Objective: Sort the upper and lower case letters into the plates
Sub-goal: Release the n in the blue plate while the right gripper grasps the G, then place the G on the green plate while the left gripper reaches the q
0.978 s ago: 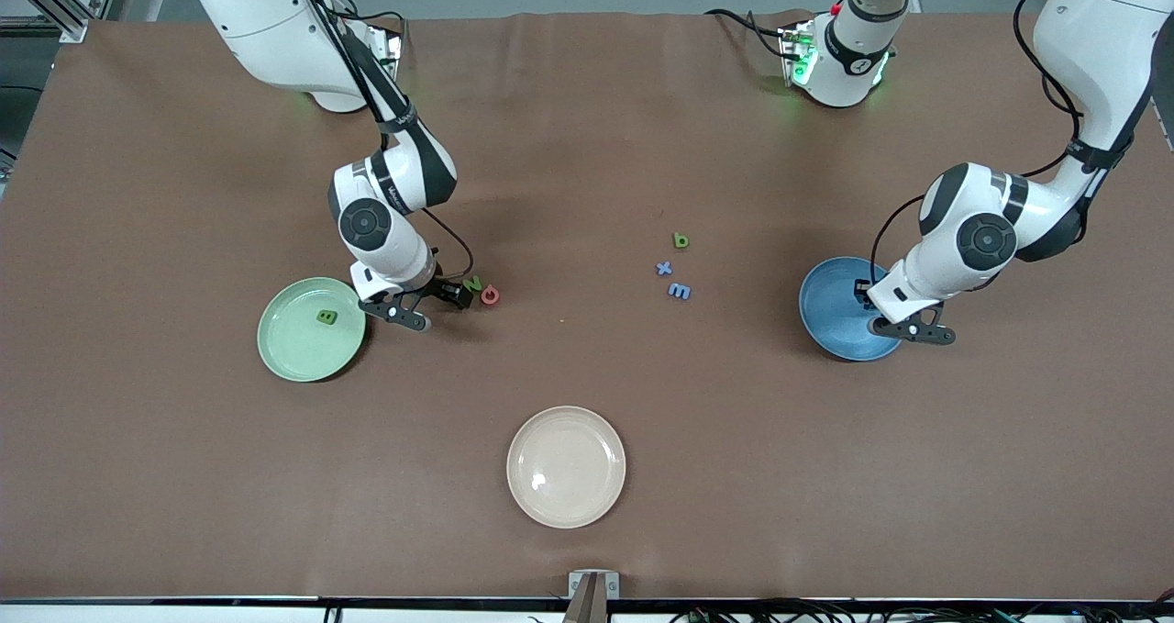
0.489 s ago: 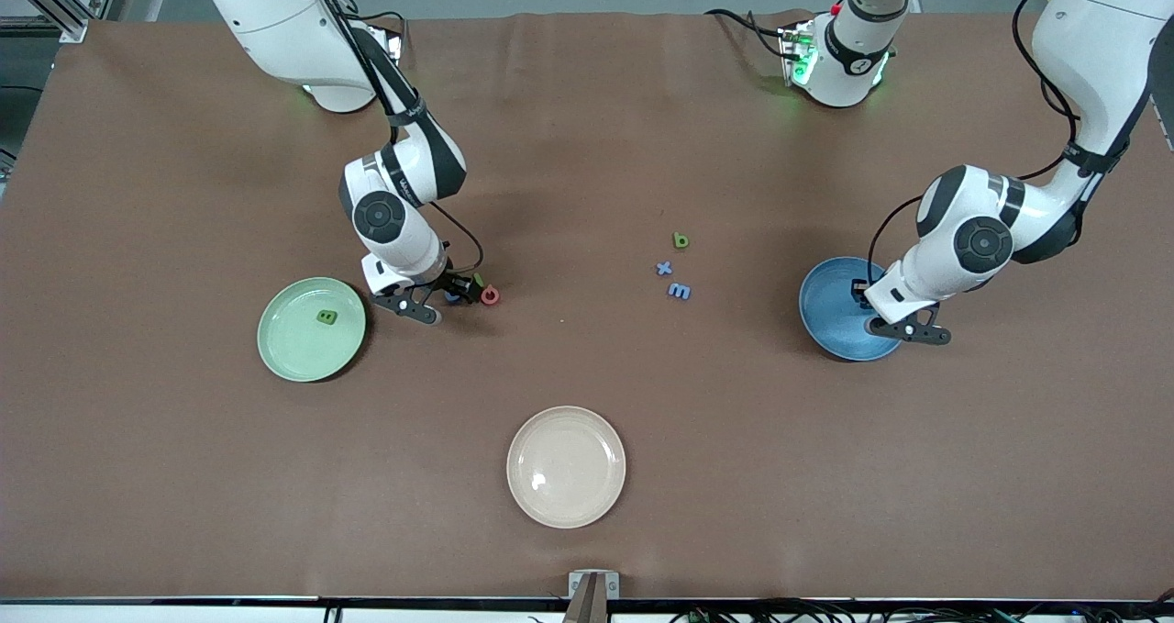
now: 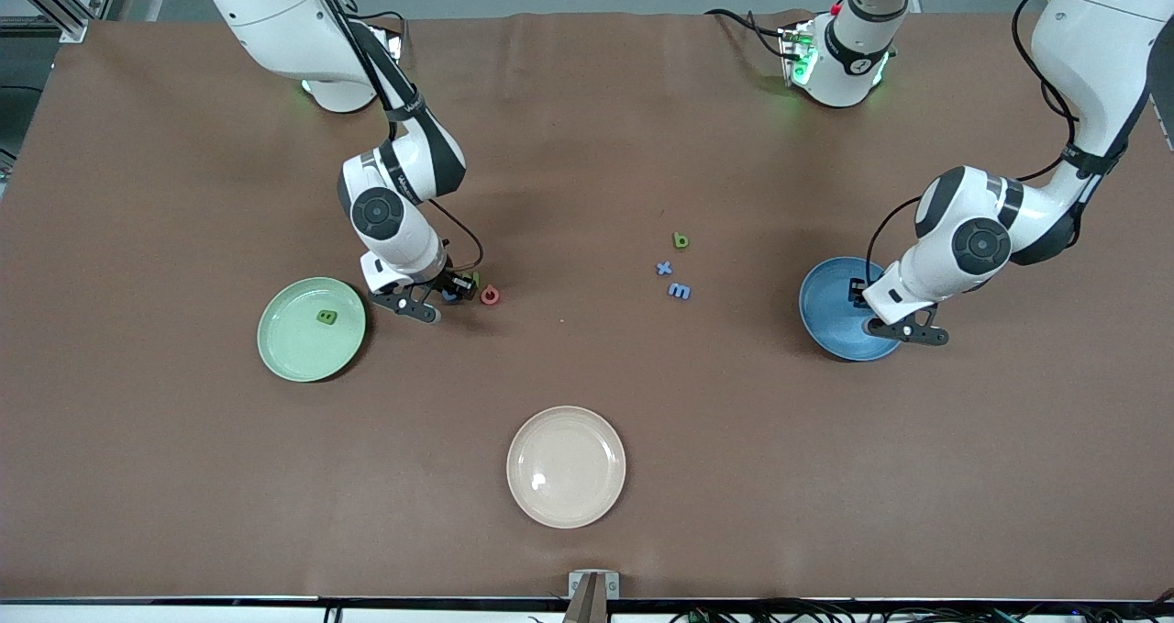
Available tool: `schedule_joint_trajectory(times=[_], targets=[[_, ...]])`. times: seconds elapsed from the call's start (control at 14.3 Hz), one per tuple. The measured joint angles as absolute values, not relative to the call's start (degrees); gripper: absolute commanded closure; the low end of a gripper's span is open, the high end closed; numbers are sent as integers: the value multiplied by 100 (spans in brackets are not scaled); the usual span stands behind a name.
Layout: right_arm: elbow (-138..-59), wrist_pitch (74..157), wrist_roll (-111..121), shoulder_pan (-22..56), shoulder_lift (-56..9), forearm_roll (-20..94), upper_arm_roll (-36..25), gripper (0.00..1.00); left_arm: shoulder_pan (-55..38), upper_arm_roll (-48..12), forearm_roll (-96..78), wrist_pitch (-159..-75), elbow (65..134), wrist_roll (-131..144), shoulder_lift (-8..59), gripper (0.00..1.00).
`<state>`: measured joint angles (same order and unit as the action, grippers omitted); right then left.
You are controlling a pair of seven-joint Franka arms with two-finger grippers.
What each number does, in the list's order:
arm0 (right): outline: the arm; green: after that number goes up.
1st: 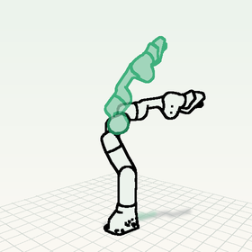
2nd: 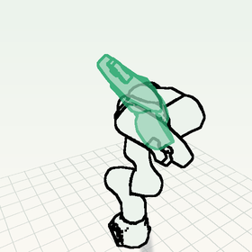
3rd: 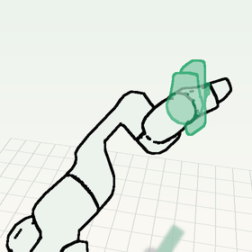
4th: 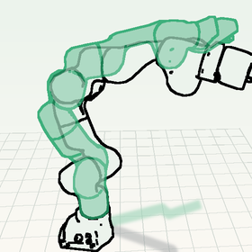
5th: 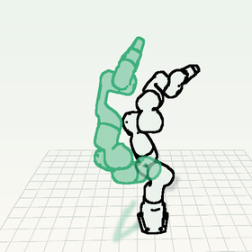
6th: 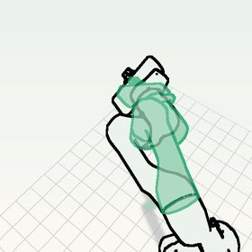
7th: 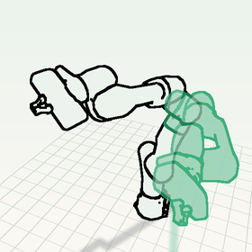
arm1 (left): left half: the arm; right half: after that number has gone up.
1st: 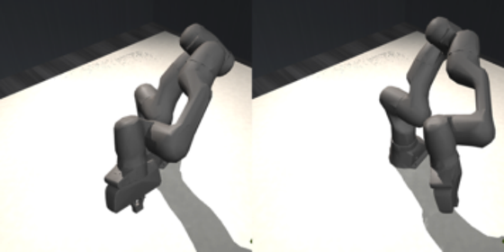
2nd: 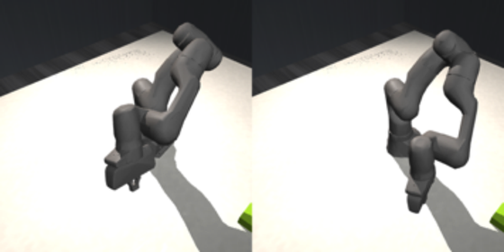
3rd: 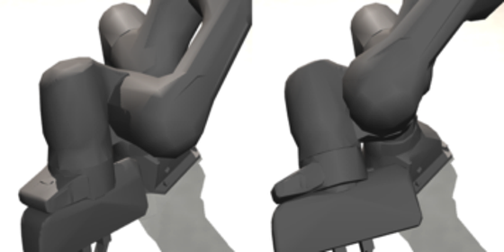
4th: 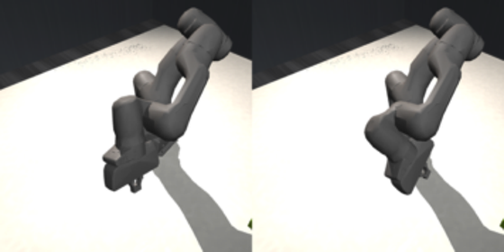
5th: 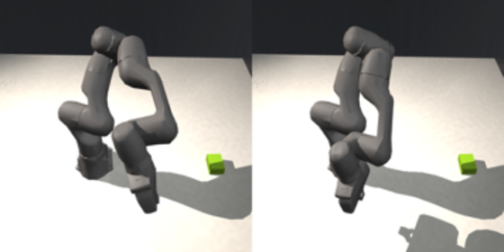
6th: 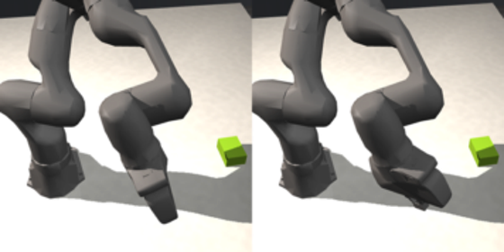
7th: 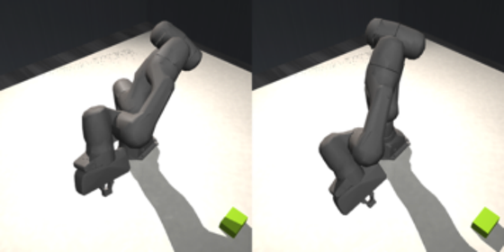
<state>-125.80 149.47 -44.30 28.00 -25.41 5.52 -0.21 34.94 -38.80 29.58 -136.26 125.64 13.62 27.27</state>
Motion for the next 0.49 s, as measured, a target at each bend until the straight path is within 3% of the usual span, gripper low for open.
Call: schedule_joint_trajectory(times=[0.28, 0.49], targets=[[-12545, 14849, -4027, 2648, -2492, 549, -111, 100, 3503, -5002, 2668, -12524, 12221, 2537, 2455, 0], [-12291, 14061, -2962, 2009, -2275, 549, -149, 100, 3427, -5859, 2347, -12094, 12026, 3867, 2386, 0]])
